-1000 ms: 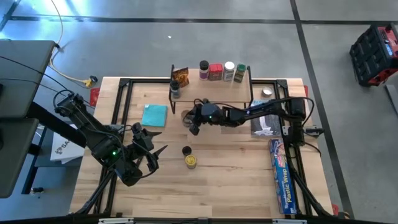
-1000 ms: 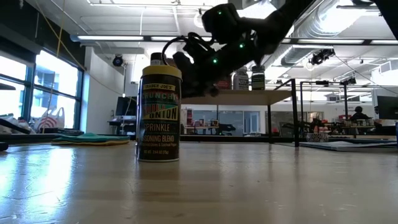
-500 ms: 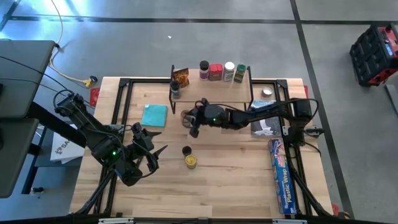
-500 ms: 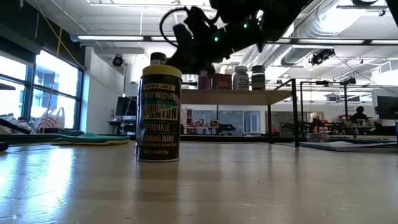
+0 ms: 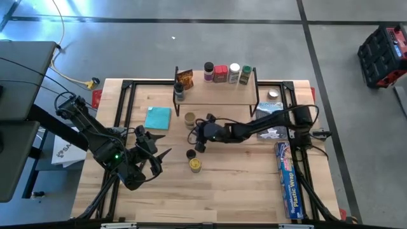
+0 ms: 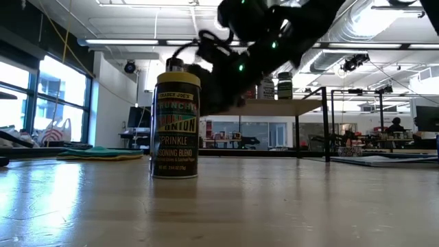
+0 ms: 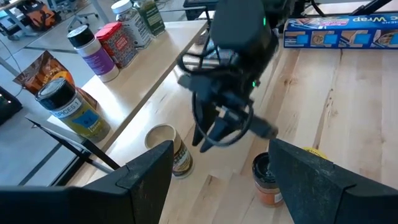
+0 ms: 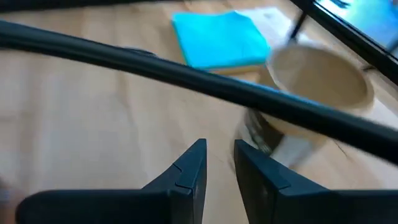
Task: Shelf spices
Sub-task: Put the golden seasoning bottle under the shelf
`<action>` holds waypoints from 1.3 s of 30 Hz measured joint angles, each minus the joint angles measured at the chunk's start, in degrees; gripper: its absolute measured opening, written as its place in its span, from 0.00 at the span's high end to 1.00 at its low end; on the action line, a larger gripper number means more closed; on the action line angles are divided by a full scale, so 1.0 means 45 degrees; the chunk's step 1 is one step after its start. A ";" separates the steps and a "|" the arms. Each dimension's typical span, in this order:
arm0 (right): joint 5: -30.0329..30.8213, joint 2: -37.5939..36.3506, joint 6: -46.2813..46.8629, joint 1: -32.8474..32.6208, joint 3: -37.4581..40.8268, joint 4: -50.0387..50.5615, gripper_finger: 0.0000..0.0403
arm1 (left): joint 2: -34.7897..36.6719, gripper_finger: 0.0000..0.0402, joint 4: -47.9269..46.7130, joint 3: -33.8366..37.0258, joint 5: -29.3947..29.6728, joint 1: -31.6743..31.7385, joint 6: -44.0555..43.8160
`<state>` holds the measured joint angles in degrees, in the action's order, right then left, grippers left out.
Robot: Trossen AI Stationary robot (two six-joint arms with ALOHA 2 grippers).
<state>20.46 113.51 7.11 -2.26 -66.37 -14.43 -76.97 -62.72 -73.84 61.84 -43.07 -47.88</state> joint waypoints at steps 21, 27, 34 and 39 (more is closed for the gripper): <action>0.0642 0.1905 0.0556 0.1467 0.0000 -0.3511 0.81 | 0.0000 0.35 0.0000 0.0000 0.0005 0.0000 -0.0003; 0.0787 0.1958 0.0353 0.1203 0.0000 -0.3547 0.81 | 0.0000 0.35 0.0000 0.0000 0.0005 0.0000 -0.0005; 0.3771 0.1933 0.0432 -0.0038 0.0000 -0.4247 0.81 | 0.0000 0.35 -0.0002 0.0000 0.0005 0.0005 0.0000; 0.3401 0.2540 0.0796 0.0073 -0.0005 -0.4974 0.81 | 0.0000 0.35 0.0002 0.0000 0.0010 0.0005 -0.0007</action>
<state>35.77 124.94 10.69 -1.93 -66.39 -36.82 -76.97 -62.71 -73.84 61.89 -43.05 -47.91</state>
